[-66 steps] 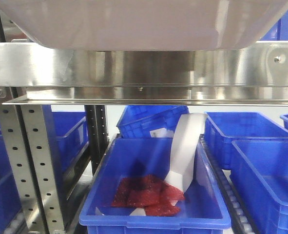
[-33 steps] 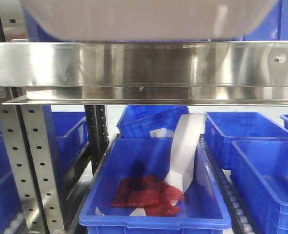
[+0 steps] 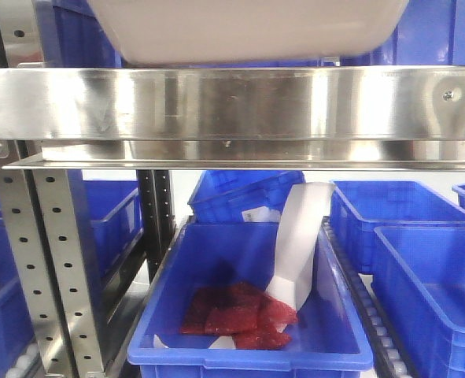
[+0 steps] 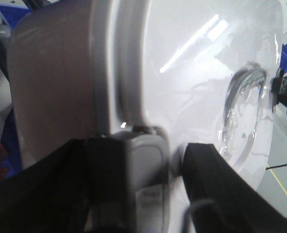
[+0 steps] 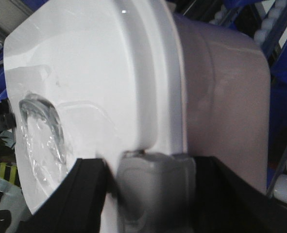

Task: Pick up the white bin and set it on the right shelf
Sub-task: 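Push the bin forward onto the roller shelf with both grippers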

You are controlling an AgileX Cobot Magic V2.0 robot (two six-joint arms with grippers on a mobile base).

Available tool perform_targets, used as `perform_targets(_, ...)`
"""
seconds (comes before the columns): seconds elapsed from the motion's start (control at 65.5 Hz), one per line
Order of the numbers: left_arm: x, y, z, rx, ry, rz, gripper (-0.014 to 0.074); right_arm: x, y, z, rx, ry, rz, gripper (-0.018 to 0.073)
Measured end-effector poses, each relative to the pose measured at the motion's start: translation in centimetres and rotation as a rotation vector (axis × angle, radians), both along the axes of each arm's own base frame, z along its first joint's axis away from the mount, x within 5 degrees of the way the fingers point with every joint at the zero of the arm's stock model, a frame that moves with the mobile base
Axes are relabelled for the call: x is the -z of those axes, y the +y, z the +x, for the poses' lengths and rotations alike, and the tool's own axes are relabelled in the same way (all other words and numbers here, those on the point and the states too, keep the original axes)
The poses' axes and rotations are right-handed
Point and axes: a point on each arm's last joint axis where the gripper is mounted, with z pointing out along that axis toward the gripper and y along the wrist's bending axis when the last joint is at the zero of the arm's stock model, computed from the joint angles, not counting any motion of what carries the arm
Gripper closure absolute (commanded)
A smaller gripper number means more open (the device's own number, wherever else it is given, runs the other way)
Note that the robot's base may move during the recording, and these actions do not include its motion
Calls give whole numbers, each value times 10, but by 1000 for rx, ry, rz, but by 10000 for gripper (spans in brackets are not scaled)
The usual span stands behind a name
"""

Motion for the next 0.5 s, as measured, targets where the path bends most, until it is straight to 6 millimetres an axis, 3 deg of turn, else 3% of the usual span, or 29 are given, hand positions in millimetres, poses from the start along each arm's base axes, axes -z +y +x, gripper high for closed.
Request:
perform_targets(0.229,10,-1,31,-25,10,-41,335,18,-3,18,16,51,27,146)
perform_targets(0.503,22,-4,45,-60,28,-53,330,26,-5,30,66,59,47,141)
